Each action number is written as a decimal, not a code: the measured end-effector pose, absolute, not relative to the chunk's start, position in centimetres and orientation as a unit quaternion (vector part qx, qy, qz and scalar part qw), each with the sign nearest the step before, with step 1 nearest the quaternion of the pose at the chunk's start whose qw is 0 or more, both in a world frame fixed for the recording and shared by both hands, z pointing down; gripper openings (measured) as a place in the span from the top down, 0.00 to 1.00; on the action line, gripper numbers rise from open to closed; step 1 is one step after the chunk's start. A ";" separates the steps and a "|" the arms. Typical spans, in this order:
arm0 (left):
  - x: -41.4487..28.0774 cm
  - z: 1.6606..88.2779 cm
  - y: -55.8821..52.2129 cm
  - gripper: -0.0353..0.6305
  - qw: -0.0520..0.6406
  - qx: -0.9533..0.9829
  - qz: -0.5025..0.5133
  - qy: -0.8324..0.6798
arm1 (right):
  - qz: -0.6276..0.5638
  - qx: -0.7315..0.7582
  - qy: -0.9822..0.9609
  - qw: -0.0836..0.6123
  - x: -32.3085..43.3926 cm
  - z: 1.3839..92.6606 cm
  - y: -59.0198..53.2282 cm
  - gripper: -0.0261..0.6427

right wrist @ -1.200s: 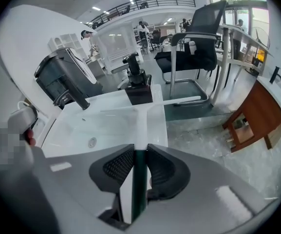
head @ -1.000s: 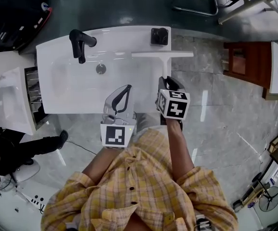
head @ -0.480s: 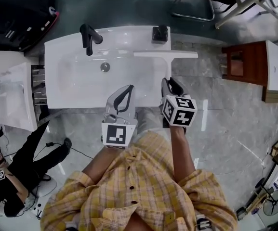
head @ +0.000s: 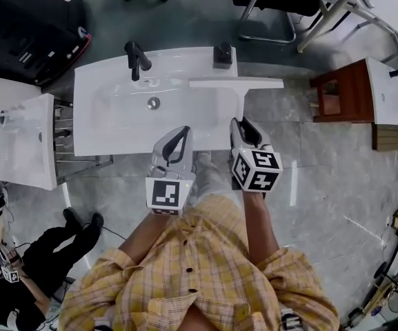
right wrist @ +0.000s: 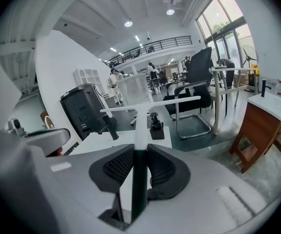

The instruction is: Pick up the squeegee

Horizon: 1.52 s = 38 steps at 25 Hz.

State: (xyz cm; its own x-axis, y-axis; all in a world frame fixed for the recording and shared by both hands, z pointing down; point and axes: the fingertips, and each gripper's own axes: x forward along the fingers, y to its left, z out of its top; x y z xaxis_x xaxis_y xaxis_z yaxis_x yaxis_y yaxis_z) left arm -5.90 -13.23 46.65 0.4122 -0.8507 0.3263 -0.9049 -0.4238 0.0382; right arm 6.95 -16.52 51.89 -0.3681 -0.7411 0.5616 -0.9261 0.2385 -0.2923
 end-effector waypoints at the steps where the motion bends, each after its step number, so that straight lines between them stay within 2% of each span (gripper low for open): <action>1: -5.9 46.3 -13.0 0.95 0.100 0.835 0.128 -0.525 | 0.293 0.542 -0.774 0.149 7.0 51.2 -16.2 0.83; 16: -6.5 41.6 -9.0 0.95 0.073 0.841 0.097 -0.527 | 0.226 0.556 -0.796 0.077 6.6 43.5 -11.5 0.83; 38: -6.9 37.4 -8.1 0.95 0.035 0.846 0.058 -0.530 | 0.144 0.559 -0.816 0.022 5.7 36.6 -9.6 0.83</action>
State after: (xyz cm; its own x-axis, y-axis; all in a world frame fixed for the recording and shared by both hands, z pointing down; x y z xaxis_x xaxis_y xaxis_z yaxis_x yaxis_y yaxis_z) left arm -6.92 -8.11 37.42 0.4323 -0.8916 0.1351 -0.8997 -0.4365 -0.0020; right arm 5.68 -9.56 36.60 -0.3737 -0.9065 0.1967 -0.9192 0.3334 -0.2095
